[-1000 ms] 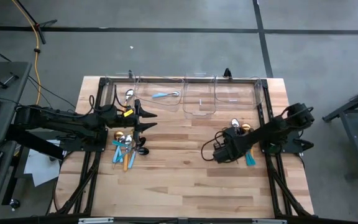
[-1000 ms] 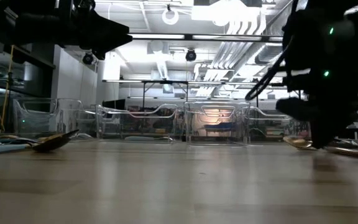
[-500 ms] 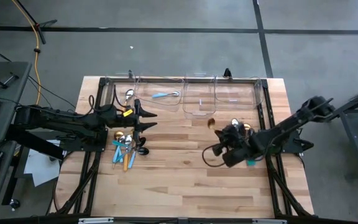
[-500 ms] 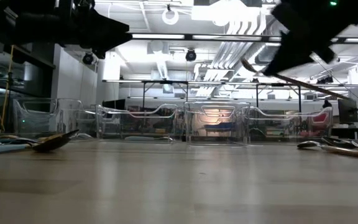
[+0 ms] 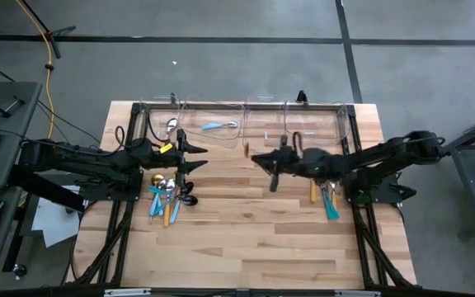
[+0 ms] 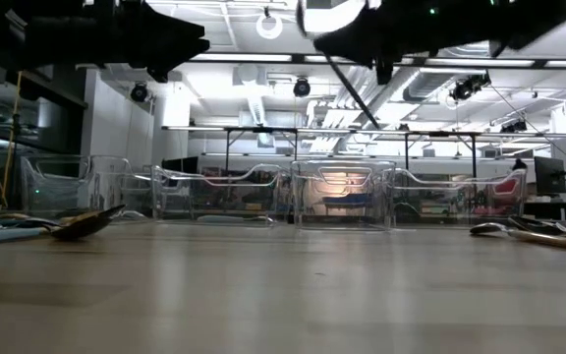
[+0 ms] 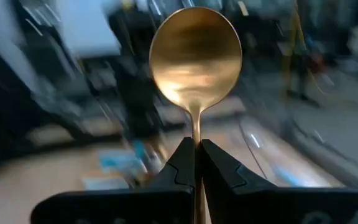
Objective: Sort silverware by color (type)
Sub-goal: Put the gold spoon into the right transparent bin
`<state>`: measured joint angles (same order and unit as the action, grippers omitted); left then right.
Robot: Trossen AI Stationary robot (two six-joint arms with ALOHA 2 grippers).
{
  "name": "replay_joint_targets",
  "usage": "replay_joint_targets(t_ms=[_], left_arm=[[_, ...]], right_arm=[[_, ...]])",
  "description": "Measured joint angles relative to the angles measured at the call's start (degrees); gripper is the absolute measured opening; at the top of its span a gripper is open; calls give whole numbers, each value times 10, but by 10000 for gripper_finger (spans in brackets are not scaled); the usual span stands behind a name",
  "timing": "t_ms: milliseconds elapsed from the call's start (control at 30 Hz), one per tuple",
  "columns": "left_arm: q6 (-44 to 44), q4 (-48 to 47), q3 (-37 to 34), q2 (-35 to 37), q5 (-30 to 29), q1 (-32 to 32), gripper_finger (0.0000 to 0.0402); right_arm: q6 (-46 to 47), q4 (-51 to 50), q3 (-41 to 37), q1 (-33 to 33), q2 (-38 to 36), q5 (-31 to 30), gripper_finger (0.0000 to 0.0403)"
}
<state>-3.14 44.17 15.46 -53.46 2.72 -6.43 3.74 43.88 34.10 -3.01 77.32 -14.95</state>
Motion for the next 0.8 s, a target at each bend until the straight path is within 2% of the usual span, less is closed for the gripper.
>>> replay_joint_targets(t_ms=[100,233,333,467,800], left_arm=[[3,44,0,-19,0,6,156],[3,136,0,-81,0,21,156],[-3,198,2,-144,1,24,156],[-4,223,19,-198,-5,21,156],[-1,221,38,-222,-7,19,156]], right_arm=[[-3,109,-53,25,1,36,0],[-1,169,-89,34,1,41,0],[-10,173,-91,32,1,44,0],[-19,178,-90,30,1,47,0],[-13,181,-90,30,1,64,0]])
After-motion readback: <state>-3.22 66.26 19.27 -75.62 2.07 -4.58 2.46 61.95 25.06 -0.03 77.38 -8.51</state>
